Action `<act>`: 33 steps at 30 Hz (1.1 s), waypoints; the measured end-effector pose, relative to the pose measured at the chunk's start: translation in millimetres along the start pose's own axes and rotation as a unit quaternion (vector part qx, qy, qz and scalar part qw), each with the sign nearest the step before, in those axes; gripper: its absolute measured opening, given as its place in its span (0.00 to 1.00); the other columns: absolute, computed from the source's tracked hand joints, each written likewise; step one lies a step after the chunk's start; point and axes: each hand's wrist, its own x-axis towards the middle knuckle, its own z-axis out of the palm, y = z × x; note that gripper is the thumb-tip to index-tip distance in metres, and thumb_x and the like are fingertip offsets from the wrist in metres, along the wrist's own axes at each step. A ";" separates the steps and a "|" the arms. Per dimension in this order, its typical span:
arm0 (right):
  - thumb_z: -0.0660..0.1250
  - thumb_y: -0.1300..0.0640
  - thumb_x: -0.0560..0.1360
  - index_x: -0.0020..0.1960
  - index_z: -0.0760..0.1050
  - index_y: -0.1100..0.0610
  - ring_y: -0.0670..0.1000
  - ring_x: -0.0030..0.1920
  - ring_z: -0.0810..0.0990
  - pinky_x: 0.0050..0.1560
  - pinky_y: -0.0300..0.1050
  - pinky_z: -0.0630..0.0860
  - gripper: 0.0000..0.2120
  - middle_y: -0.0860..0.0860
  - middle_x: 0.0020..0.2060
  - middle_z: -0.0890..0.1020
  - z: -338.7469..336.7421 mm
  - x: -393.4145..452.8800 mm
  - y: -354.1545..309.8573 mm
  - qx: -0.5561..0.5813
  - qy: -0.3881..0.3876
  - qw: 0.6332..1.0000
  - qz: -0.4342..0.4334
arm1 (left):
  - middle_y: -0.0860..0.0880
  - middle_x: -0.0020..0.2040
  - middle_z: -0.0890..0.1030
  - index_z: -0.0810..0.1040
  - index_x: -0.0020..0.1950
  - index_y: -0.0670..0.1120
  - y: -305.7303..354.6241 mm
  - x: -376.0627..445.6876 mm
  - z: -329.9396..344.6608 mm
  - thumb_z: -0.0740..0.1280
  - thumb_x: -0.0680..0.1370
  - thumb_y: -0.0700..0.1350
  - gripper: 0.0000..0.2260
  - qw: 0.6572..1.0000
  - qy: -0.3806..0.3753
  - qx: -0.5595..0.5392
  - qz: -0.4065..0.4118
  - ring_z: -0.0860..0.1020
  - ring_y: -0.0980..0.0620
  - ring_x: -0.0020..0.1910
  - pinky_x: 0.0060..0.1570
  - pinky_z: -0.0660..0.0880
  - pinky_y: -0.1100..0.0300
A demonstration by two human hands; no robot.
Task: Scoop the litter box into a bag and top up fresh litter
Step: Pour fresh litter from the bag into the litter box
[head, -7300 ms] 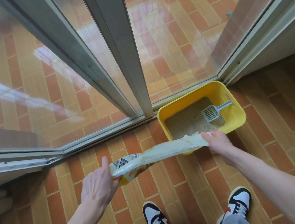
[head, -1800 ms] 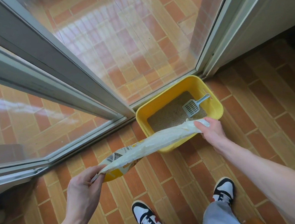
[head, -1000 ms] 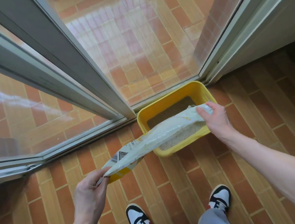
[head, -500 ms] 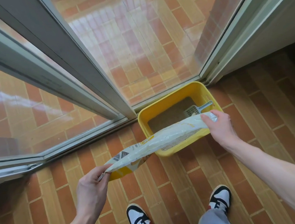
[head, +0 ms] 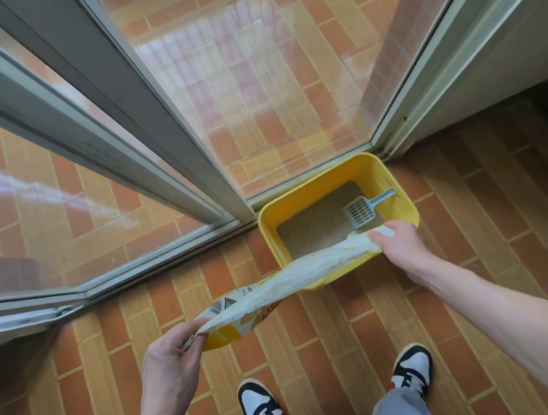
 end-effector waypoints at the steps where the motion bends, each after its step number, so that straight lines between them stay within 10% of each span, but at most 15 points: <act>1: 0.68 0.51 0.80 0.76 0.67 0.60 0.60 0.74 0.69 0.71 0.55 0.66 0.28 0.58 0.74 0.71 4.1 -1.1 -2.9 0.000 -0.005 1.000 -0.002 | 0.59 0.49 0.87 0.88 0.54 0.54 -2.4 -0.1 -2.5 0.73 0.77 0.37 0.13 1.000 0.002 0.001 -0.006 0.84 0.58 0.48 0.42 0.82 0.54; 13: 0.66 0.53 0.80 0.58 0.77 0.67 0.66 0.60 0.78 0.59 0.61 0.74 0.17 0.64 0.56 0.82 30.2 -5.6 -57.4 -0.063 -0.017 0.990 -0.126 | 0.53 0.50 0.88 0.87 0.55 0.50 -25.1 1.1 -20.6 0.71 0.79 0.36 0.11 0.996 0.053 -0.041 -0.060 0.84 0.53 0.45 0.37 0.74 0.73; 24: 0.64 0.50 0.80 0.45 0.77 0.60 0.59 0.39 0.78 0.37 0.50 0.68 0.14 0.62 0.41 0.82 23.2 -3.5 -58.5 -0.041 0.034 0.991 -0.122 | 0.61 0.50 0.85 0.87 0.56 0.51 -14.1 13.1 -14.9 0.71 0.79 0.38 0.10 0.997 0.046 -0.047 -0.035 0.84 0.58 0.50 0.44 0.79 0.62; 33: 0.64 0.56 0.82 0.61 0.76 0.70 0.66 0.59 0.78 0.59 0.63 0.75 0.17 0.67 0.56 0.80 -9.7 -1.0 -55.6 -0.074 0.049 0.992 -0.088 | 0.56 0.52 0.86 0.87 0.57 0.51 11.3 15.5 5.4 0.71 0.79 0.39 0.10 0.998 0.023 -0.046 -0.021 0.83 0.58 0.51 0.43 0.78 0.61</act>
